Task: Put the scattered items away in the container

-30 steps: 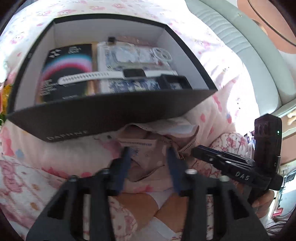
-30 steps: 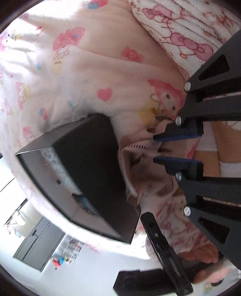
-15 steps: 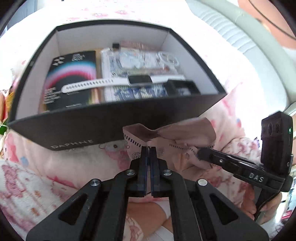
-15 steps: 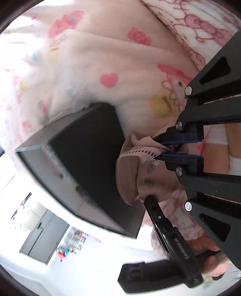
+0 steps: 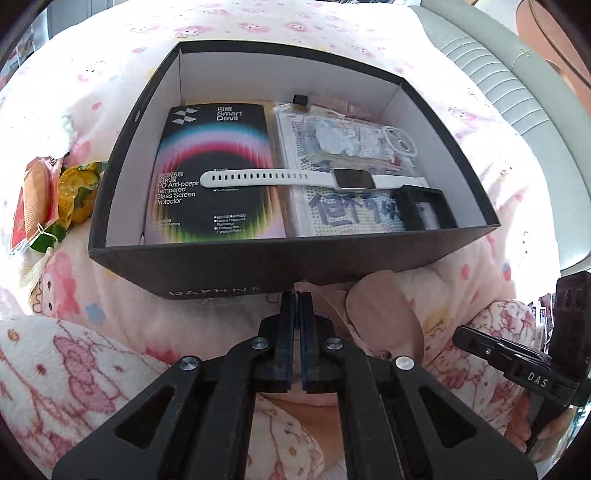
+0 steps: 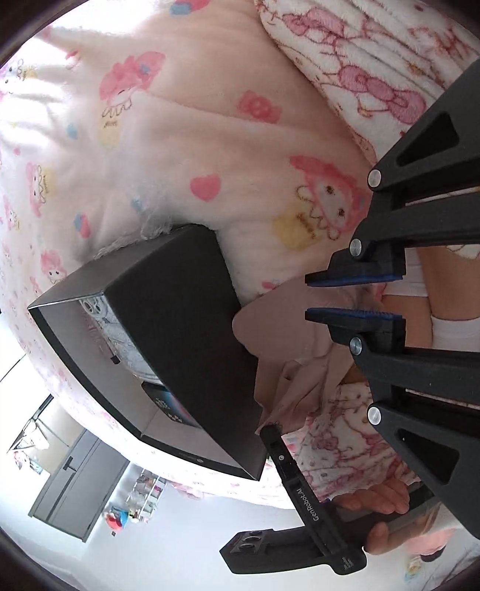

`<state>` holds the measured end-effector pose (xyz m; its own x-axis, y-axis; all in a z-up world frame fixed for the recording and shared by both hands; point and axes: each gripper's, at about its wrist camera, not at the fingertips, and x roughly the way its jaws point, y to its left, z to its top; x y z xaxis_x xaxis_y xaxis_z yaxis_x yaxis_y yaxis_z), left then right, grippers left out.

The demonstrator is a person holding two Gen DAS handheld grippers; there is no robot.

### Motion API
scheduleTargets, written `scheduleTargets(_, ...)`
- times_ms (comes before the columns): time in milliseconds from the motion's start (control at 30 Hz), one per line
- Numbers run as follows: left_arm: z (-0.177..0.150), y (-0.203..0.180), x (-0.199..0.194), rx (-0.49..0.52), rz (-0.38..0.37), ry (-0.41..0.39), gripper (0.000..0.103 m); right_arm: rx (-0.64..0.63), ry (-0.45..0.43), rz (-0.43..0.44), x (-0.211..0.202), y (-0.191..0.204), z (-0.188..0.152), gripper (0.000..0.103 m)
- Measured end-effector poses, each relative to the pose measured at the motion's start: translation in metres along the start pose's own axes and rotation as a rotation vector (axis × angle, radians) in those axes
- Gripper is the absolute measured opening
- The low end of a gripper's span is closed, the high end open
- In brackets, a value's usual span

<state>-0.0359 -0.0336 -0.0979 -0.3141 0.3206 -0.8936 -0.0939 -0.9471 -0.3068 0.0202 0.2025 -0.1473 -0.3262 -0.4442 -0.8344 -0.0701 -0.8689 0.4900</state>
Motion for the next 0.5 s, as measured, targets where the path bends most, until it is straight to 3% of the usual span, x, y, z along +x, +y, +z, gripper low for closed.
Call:
scheduleTargets(133,0.0,0.007,0.005,-0.014,-0.023,0.024,0.009,-0.031,0.0,-0.04,0.011,0.004,0.001,0.019)
scheduleTargets(300,-0.005,0.005,-0.002,-0.017,-0.024,0.037,0.032,-0.063,0.021,-0.093,0.012,0.004,-0.004,0.032)
scheduleTargets(400,-0.01,0.003,-0.002,-0.029,0.031,0.047,0.032,-0.107,0.035,-0.121,0.016,0.014,-0.006,0.048)
scheduleTargets(500,-0.013,-0.001,0.012,-0.012,0.035,0.079,0.032,-0.181,0.078,-0.135,0.024,0.021,-0.008,0.048)
